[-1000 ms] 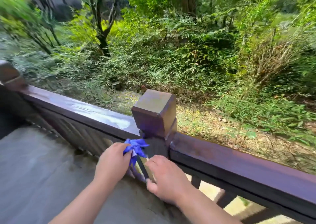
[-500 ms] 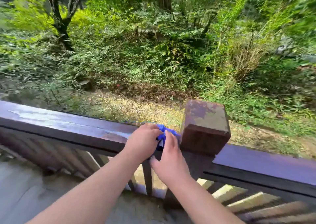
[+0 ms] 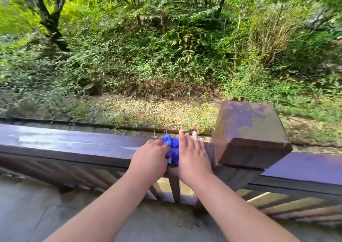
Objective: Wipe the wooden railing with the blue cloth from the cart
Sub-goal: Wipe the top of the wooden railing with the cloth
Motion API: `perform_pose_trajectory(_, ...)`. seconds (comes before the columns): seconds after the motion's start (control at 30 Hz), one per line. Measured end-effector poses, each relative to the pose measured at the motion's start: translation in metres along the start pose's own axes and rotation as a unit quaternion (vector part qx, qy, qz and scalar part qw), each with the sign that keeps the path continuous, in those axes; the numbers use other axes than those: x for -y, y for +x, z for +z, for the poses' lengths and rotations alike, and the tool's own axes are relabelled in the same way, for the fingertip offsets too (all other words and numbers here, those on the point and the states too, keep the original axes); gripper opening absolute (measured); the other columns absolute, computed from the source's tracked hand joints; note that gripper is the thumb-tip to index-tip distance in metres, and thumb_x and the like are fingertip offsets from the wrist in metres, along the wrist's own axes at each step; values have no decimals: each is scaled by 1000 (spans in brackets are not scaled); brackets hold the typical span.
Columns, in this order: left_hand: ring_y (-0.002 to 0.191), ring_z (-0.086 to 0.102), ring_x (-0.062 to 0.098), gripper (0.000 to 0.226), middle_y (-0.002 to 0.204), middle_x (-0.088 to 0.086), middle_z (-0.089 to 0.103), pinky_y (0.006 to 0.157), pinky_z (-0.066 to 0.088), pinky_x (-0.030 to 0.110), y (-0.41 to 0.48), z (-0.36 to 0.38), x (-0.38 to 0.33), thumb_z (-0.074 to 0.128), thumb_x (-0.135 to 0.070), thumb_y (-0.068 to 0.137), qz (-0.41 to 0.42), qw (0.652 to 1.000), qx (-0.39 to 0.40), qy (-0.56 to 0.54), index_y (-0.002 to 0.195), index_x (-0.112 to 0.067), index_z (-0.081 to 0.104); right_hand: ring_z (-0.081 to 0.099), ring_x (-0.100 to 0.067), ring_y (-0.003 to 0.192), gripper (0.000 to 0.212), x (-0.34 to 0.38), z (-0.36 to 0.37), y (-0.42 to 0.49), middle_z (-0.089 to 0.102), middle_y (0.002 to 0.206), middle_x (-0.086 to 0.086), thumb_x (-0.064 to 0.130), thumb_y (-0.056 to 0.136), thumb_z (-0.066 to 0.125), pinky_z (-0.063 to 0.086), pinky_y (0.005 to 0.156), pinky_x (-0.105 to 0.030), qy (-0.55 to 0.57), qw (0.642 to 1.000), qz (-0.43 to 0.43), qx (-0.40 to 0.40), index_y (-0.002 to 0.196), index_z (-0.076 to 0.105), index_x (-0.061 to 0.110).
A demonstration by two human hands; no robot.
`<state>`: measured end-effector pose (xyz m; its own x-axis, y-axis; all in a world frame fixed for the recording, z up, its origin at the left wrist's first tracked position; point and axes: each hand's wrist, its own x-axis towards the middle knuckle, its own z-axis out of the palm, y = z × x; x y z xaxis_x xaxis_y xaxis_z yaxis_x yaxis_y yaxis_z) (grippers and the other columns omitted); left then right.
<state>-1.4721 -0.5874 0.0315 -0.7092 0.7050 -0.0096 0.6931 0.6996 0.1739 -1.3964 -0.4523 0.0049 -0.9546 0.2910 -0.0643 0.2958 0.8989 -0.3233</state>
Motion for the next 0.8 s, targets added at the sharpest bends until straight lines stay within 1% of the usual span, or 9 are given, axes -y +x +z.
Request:
perform_pose_trajectory(0.07,101,56,24,32,105,-3,65,80,54,42,-2,1,8,54,-21,76,2,1000,-4,3,103,-26,71,-4,-37,158,127,2,5,4,12,170,-17,78,76,61,-1,127,-52,-13,1000,1,11,161,-5,10)
perform_pose_trajectory(0.13,101,56,24,32,107,-4,66,79,54,41,-4,1,18,54,-21,78,8,1000,-8,4,105,-27,71,-1,-36,158,127,4,10,7,13,170,-15,80,74,59,-1,127,-53,-25,1000,10,14,161,-3,12)
perform_pose_trajectory(0.23,102,56,23,32,109,-4,66,80,54,41,-5,0,36,53,-21,80,27,1000,-11,-1,106,-27,71,3,-37,157,126,13,14,12,17,169,-14,75,74,66,1,127,-56,-45,999,14,14,161,-2,15)
perform_pose_trajectory(0.3,102,56,24,30,109,-4,65,78,54,40,-10,-5,61,53,-19,81,33,999,-2,-10,105,-26,70,6,-37,157,126,34,17,18,23,167,-12,70,72,72,2,127,-57,-51,999,18,4,161,1,16)
perform_pose_trajectory(0.37,101,56,24,27,107,-3,64,79,53,40,-11,-7,69,53,-19,82,38,999,-1,1,102,-25,69,7,-36,157,128,35,18,19,24,167,-10,69,70,74,3,127,-57,-54,998,18,12,161,2,17)
perform_pose_trajectory(0.43,103,55,23,27,108,-3,63,81,53,39,-17,-15,100,52,-19,84,36,999,4,2,104,-26,69,7,-35,157,129,53,24,24,23,167,-8,70,69,75,4,127,-57,-66,997,23,21,162,2,17)
perform_pose_trajectory(0.57,105,55,21,30,112,-5,63,82,53,37,-32,-28,172,53,-19,85,24,1000,-5,-1,109,-28,69,9,-35,157,127,94,37,41,27,165,-11,72,68,70,4,127,-58,-95,995,25,25,162,3,18)
perform_pose_trajectory(0.67,106,55,21,30,112,-5,64,83,53,37,-43,-36,213,53,-19,86,16,1000,-7,-6,109,-28,70,17,-37,155,123,119,49,50,36,159,-12,72,65,70,8,126,-58,-121,992,32,24,160,14,18)
perform_pose_trajectory(0.8,106,56,21,29,109,-6,64,80,55,38,-48,-43,236,54,-19,85,1,1000,-10,-21,106,-27,71,31,-36,146,118,127,53,56,44,149,-9,73,58,68,16,125,-56,-133,989,53,23,154,22,21)
